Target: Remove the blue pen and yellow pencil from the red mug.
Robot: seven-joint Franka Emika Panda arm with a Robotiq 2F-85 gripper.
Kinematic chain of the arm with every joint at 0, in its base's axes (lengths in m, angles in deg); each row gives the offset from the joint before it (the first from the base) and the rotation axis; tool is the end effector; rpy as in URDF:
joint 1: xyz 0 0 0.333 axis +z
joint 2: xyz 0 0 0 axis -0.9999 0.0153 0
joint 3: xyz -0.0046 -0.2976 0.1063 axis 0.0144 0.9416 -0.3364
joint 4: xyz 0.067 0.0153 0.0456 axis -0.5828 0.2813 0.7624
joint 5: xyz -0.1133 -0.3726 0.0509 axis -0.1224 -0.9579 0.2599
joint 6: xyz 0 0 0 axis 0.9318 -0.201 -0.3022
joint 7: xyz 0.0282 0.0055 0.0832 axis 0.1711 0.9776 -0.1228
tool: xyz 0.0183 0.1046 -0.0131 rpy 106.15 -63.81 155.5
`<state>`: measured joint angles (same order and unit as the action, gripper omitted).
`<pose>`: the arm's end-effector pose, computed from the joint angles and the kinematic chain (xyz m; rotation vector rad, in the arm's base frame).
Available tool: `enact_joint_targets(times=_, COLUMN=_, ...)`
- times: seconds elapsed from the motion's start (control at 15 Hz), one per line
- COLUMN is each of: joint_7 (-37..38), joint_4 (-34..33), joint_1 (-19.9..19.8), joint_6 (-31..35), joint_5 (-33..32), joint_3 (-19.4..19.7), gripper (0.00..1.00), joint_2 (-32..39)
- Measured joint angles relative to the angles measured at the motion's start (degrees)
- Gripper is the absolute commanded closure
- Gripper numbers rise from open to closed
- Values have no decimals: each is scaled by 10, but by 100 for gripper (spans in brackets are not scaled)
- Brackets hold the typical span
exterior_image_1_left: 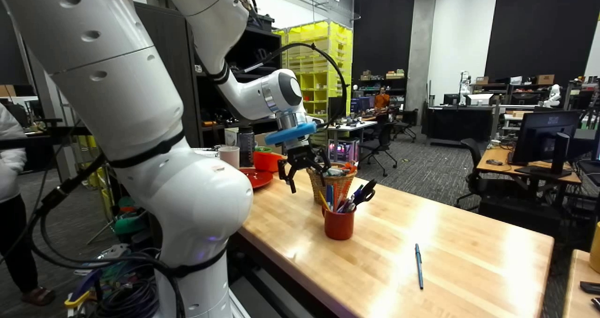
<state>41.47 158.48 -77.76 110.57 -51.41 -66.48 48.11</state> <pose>0.3542 0.1355 0.3613 2.6537 0.8104 -0.1636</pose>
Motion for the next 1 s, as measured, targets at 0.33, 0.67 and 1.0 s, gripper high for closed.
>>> enact_joint_targets(times=0.33, joint_7=0, joint_4=-8, joint_1=-1, joint_6=1, joint_5=0, joint_3=0, gripper=71, joint_2=12)
enact_joint_targets(times=0.67, joint_7=1, joint_4=-18, joint_1=-10, joint_6=1, joint_5=-5, joint_3=0, gripper=100, joint_2=12)
enact_joint_targets(times=1.0, joint_7=12, joint_4=-32, joint_1=-20, joint_6=-1, joint_5=-36, joint_3=1, gripper=98, joint_2=1)
